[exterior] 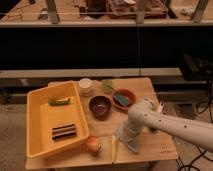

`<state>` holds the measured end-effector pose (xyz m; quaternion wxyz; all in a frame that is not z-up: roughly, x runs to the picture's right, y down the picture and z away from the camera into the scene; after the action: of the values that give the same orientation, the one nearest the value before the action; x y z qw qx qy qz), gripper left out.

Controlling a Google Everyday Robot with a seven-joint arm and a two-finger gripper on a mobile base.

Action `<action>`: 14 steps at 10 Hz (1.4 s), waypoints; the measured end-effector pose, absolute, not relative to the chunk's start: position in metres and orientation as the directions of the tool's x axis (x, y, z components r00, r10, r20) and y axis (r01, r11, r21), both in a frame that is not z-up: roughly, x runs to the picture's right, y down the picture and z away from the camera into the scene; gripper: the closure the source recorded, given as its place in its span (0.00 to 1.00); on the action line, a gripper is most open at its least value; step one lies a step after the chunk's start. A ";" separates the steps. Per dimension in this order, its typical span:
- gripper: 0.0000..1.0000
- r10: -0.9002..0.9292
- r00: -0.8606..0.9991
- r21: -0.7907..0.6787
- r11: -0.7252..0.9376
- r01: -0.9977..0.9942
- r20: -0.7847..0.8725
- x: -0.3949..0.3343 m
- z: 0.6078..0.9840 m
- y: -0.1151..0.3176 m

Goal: Place towel in paper cup

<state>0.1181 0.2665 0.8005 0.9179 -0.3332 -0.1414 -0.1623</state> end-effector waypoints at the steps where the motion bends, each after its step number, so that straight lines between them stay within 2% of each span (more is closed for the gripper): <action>1: 0.97 -0.212 0.907 -0.565 0.724 0.396 0.364 0.116 0.804 0.269; 3: 1.00 -0.215 0.906 -0.563 0.724 0.398 0.364 0.115 0.803 0.270; 5: 0.97 -0.219 0.904 -0.565 0.720 0.404 0.367 0.114 0.801 0.270; 11: 0.36 -0.213 0.898 -0.501 0.769 0.398 0.386 0.108 0.765 0.261; 13: 0.21 -0.222 0.899 -0.497 0.771 0.399 0.377 0.109 0.766 0.263; 14: 0.20 -0.232 0.899 -0.494 0.771 0.403 0.371 0.109 0.768 0.263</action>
<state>0.1092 0.2629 0.7681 0.9296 -0.2924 -0.1457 -0.1707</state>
